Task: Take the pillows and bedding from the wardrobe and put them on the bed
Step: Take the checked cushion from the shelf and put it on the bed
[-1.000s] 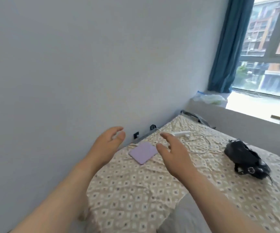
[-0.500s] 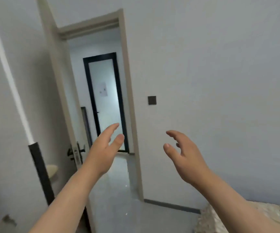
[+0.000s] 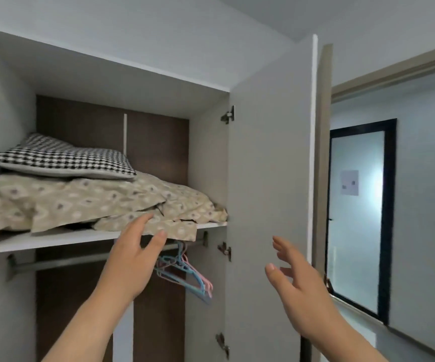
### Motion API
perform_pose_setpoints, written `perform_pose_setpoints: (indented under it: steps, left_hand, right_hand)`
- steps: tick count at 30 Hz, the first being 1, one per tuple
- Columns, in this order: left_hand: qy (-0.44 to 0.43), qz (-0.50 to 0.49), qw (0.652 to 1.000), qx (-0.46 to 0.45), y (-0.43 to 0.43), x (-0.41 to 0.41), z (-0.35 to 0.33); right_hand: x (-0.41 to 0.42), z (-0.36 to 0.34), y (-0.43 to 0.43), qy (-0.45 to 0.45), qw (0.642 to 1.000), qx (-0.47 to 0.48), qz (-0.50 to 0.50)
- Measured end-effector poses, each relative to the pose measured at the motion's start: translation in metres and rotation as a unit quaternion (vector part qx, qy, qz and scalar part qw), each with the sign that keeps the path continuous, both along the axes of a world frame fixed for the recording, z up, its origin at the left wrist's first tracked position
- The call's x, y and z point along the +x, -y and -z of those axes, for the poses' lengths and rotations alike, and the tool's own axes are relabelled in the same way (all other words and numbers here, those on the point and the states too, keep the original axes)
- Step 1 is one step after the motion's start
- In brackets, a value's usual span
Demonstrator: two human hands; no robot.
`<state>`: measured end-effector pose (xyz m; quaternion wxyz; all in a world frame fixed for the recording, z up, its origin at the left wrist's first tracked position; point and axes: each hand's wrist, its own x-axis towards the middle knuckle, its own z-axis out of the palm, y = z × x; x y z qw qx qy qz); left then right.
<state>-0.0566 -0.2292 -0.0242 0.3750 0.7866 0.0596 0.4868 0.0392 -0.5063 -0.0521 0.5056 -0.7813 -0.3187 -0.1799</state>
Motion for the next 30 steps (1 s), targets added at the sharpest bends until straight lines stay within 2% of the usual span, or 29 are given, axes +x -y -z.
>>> perform_pose_setpoints:
  steps: [7, 15, 20, 25, 30]
  left_hand:
    - [-0.014, -0.11, 0.993, -0.03, -0.115, -0.02, 0.006]
    - [0.0, -0.21, 0.978, 0.002, -0.196, 0.0, -0.018]
    - [0.003, -0.273, 0.962, 0.023, -0.243, 0.025, -0.051]
    - [-0.017, -0.388, 0.919, 0.067, -0.294, 0.044, -0.087]
    - [-0.073, -0.48, 0.869, 0.098, -0.37, 0.058, -0.139]
  right_hand:
    - [0.041, 0.004, -0.147, 0.008, 0.994, 0.02, -0.107]
    - [0.094, -0.022, -0.29, 0.015, 0.974, 0.044, -0.223]
    - [0.141, -0.056, -0.373, 0.043, 0.964, 0.059, -0.256]
    - [0.179, -0.094, -0.449, 0.066, 0.956, 0.068, -0.277]
    - [0.204, -0.137, -0.518, 0.08, 0.966, 0.043, -0.242]
